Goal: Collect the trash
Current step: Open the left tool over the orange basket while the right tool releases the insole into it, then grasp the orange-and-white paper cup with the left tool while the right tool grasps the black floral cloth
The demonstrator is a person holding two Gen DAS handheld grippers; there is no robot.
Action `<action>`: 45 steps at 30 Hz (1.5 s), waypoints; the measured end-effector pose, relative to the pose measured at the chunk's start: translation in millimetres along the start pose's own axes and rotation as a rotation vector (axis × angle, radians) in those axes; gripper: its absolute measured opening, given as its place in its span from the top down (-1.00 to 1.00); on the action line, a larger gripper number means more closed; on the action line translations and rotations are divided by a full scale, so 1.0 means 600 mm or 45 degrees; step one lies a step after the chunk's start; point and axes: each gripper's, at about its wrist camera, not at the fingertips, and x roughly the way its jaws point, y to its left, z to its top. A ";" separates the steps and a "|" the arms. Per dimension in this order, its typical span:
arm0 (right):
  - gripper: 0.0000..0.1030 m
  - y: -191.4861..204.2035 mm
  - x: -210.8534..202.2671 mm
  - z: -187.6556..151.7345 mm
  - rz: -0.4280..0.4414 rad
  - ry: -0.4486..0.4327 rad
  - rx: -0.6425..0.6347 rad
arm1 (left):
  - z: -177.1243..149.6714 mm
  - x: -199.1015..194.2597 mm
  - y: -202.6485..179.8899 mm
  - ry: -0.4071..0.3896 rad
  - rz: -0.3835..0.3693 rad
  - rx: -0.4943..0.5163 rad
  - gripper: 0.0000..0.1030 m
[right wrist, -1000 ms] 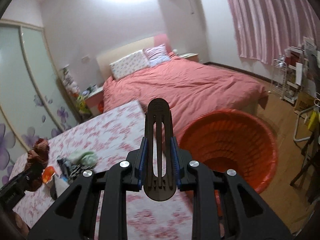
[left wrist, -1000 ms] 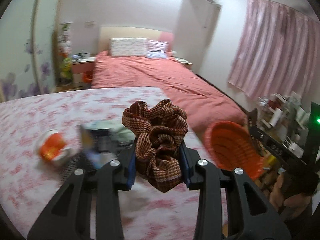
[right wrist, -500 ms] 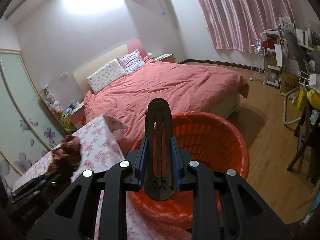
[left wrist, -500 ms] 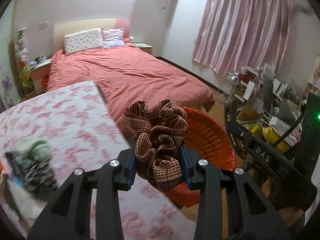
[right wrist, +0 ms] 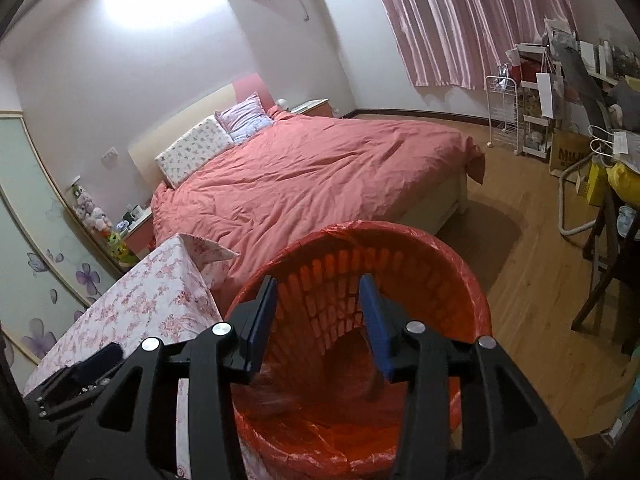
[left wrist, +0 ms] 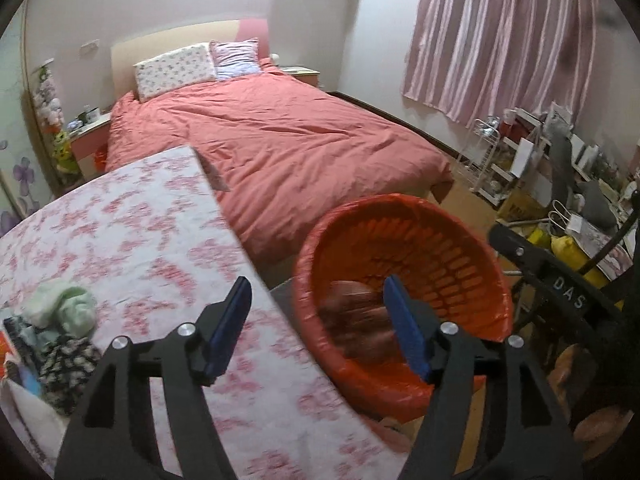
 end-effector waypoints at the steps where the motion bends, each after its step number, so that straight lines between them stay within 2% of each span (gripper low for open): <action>1: 0.15 0.005 -0.002 0.004 -0.001 0.001 -0.005 | -0.004 -0.009 0.011 -0.005 0.014 -0.009 -0.37; 3: 0.15 0.019 -0.010 0.003 0.000 0.002 -0.031 | -0.014 -0.031 0.033 -0.024 0.055 -0.027 -0.50; 9: 0.15 0.063 -0.022 0.000 0.039 0.009 -0.106 | -0.050 -0.104 0.109 -0.063 0.200 -0.081 -0.63; 17: 0.15 0.160 -0.037 -0.046 0.134 0.073 -0.246 | -0.114 -0.185 0.252 -0.073 0.375 -0.261 -0.68; 20: 0.08 0.194 -0.038 -0.069 0.166 0.108 -0.297 | -0.136 -0.206 0.310 -0.072 0.437 -0.324 -0.69; 26: 0.08 0.262 -0.025 -0.123 0.230 0.210 -0.395 | -0.188 -0.241 0.426 -0.049 0.576 -0.459 -0.69; 31: 0.08 0.326 -0.009 -0.170 0.306 0.307 -0.469 | -0.217 -0.249 0.485 -0.014 0.630 -0.523 -0.69; 36: 0.08 0.389 0.005 -0.199 0.357 0.350 -0.499 | -0.236 -0.249 0.513 0.014 0.642 -0.557 -0.69; 40: -0.16 0.422 0.015 -0.205 0.386 0.348 -0.489 | -0.241 -0.247 0.526 0.022 0.646 -0.575 -0.69; 44: -0.16 0.446 0.043 -0.222 0.352 0.405 -0.534 | -0.241 -0.240 0.529 0.027 0.639 -0.581 -0.69; 45: 0.02 0.446 0.052 -0.229 0.338 0.431 -0.543 | -0.241 -0.236 0.528 0.029 0.637 -0.579 -0.69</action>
